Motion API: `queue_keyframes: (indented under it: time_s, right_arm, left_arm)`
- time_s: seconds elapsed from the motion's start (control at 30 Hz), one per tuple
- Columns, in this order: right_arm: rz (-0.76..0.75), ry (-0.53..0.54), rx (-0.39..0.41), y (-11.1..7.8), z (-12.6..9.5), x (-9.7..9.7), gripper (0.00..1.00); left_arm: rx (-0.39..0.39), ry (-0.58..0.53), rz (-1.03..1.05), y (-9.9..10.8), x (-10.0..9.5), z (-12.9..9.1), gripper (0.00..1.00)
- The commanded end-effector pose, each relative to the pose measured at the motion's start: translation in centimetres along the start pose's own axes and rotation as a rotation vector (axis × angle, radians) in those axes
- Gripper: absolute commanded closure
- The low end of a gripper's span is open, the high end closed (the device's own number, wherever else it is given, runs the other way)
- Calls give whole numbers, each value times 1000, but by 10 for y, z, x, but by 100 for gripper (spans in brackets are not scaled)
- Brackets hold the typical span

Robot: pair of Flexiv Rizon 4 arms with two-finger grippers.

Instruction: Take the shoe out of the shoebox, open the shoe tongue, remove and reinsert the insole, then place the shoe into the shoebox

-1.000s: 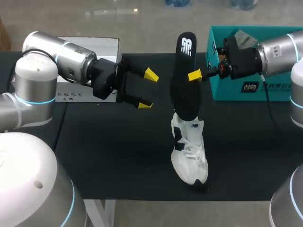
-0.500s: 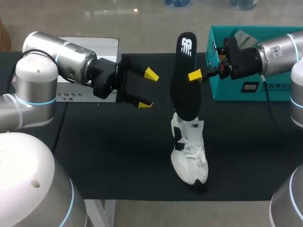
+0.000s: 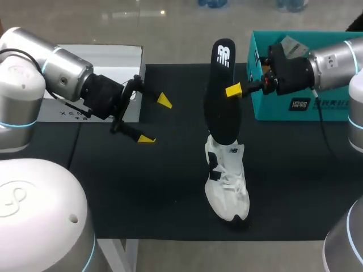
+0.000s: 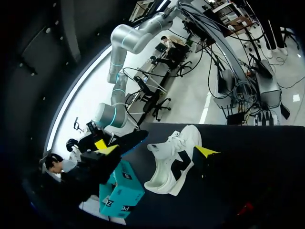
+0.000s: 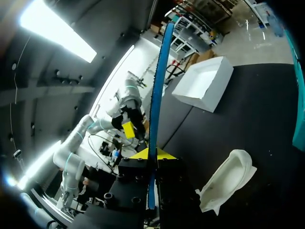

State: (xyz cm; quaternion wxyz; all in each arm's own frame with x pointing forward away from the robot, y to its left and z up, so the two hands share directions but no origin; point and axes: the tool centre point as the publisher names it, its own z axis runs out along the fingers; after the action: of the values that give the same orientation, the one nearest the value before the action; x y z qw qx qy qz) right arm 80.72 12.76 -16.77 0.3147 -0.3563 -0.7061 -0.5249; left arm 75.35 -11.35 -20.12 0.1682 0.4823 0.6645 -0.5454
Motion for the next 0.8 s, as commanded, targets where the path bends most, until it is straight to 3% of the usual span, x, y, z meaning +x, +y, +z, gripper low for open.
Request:
queue_keyframes:
  time_s: [0.03, 0.13, 0.2, 0.63, 0.7, 0.8]
  right_arm:
    - [1, -2, 0, 0, 1, 0, 100]
    - [1, -2, 0, 0, 1, 0, 100]
    - [1, -2, 0, 0, 1, 0, 100]
    - [1, -2, 0, 0, 1, 0, 100]
    - [1, -2, 0, 0, 1, 0, 100]
    - [1, -2, 0, 0, 1, 0, 100]
  left_arm:
    - [-216, 18, -225, -14, 7, -8, 0]
    - [-331, 52, -339, -10, 11, -11, 0]
    - [-454, 135, -397, -6, 14, -5, 0]
    - [-454, 135, -397, -6, 14, -5, 0]
    - [-536, 161, -507, -3, 13, -1, 0]
    - [-592, 175, -569, -4, 21, 4, 0]
